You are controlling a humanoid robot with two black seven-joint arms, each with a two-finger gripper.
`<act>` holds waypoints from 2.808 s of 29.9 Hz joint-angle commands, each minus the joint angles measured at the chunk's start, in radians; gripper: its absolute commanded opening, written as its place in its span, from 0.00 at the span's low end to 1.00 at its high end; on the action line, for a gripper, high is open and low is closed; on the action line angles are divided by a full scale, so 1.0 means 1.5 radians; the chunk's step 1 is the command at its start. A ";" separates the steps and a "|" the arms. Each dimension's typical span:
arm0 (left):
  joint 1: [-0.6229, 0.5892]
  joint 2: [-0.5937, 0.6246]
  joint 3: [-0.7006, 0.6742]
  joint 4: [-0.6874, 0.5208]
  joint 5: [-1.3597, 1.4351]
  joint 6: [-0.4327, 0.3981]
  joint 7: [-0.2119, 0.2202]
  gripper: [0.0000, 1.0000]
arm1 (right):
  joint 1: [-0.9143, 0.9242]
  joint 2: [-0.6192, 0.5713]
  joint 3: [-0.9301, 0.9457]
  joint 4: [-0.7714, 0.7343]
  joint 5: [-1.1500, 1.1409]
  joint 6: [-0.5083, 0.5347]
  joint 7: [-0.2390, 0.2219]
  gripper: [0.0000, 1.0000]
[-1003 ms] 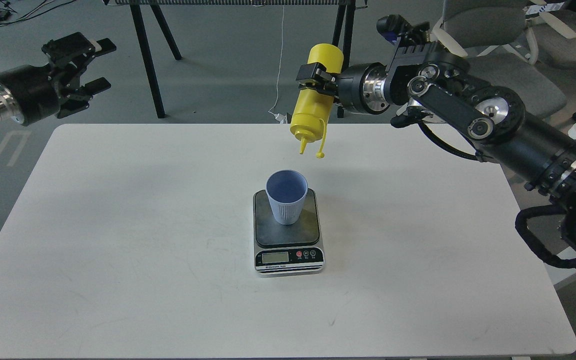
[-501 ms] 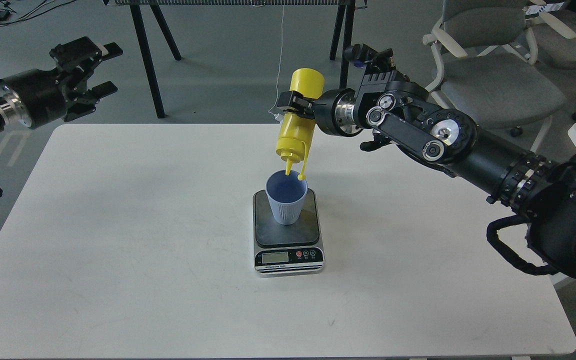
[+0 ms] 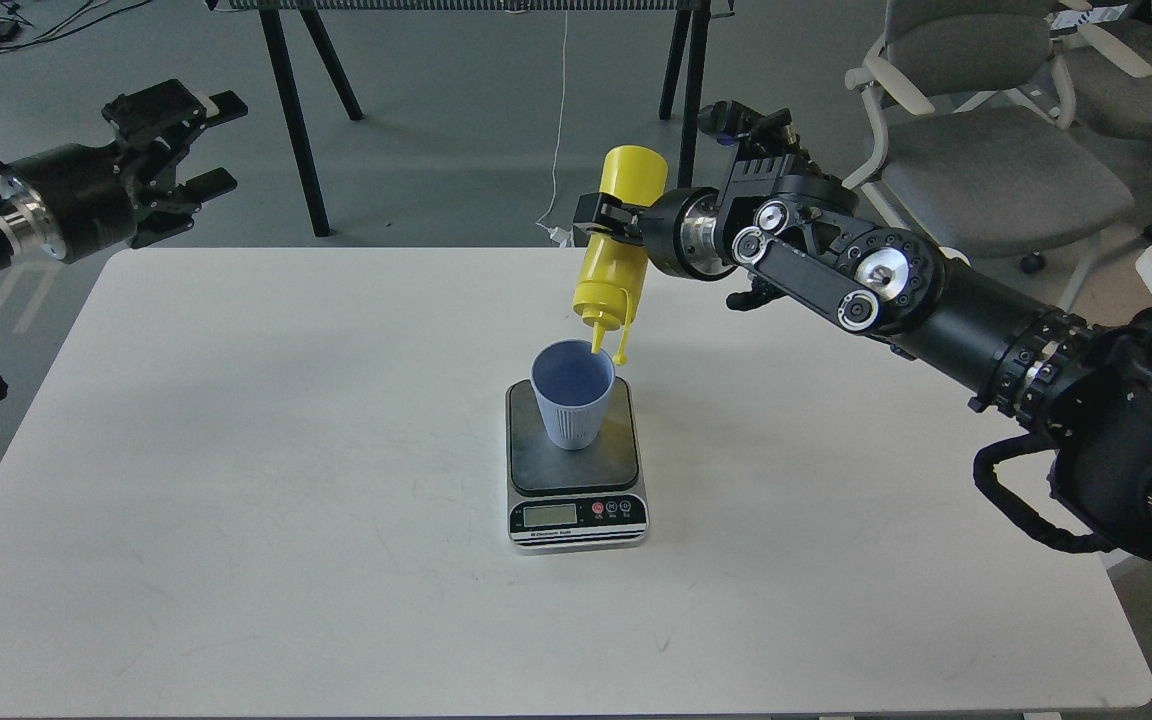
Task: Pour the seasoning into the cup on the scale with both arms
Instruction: 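Tilt the yellow bottle cap-down over the cup with the right gripper, then carry the yellow bottle back and lower it to the table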
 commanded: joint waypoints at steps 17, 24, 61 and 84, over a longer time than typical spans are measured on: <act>0.003 0.000 -0.007 0.001 0.005 0.000 0.000 0.99 | 0.076 -0.077 0.218 0.000 0.075 -0.016 -0.007 0.03; 0.002 0.002 -0.004 0.002 0.008 0.000 0.000 0.99 | 0.070 -0.259 0.349 0.088 0.320 -0.013 -0.011 0.02; 0.053 0.002 -0.003 0.000 0.002 0.000 0.000 0.99 | -0.714 -0.209 0.646 0.160 1.086 0.130 0.019 0.03; 0.058 0.011 -0.007 0.000 0.000 0.000 0.000 0.99 | -0.708 -0.177 0.594 0.133 1.062 0.130 0.020 0.10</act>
